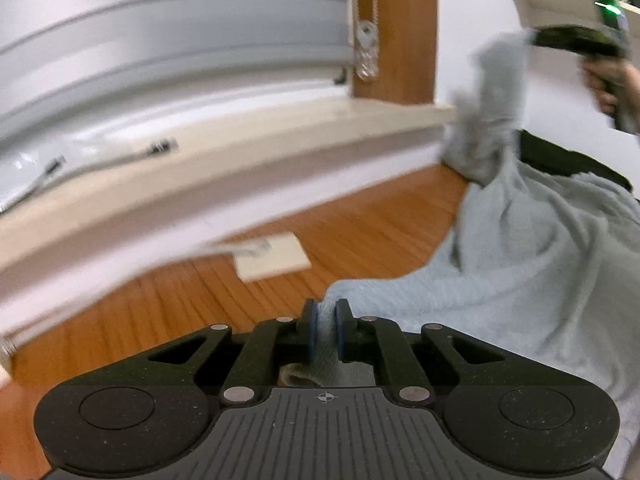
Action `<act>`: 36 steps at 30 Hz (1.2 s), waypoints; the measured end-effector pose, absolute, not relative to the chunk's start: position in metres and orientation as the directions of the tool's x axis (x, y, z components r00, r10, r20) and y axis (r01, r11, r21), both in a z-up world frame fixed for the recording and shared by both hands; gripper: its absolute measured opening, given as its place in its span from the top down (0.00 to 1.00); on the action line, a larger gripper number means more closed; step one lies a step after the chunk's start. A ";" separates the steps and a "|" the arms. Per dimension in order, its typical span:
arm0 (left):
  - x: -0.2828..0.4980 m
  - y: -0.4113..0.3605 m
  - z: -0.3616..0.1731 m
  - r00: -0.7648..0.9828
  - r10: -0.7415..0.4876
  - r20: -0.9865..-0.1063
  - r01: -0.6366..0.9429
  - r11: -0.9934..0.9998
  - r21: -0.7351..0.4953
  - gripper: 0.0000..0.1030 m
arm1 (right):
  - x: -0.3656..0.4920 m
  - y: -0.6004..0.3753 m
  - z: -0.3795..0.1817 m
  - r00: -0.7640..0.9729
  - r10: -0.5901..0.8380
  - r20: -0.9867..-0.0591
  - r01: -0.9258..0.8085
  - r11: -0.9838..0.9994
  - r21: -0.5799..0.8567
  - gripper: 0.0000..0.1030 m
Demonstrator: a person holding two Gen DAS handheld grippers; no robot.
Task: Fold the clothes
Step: 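Grasp the sweatshirt with the left gripper while the right gripper grasps another edge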
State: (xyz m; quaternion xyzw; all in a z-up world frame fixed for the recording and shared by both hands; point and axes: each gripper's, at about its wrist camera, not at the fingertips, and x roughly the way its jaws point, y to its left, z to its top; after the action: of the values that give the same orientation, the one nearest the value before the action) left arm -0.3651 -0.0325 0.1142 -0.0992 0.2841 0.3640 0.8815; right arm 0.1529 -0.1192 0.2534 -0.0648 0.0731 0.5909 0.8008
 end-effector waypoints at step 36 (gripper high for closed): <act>-0.386 0.000 0.092 0.602 0.516 -0.609 -0.683 0.728 -0.058 0.58 | 0.104 -0.131 0.107 -0.055 0.747 -0.662 -0.986 -0.146 -0.083 0.78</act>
State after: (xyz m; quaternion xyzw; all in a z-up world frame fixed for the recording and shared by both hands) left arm -0.3857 0.0004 0.0924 -0.1442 0.2893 0.3393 0.8834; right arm 0.1041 -0.1314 0.1074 -0.2941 0.2027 0.6974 0.6213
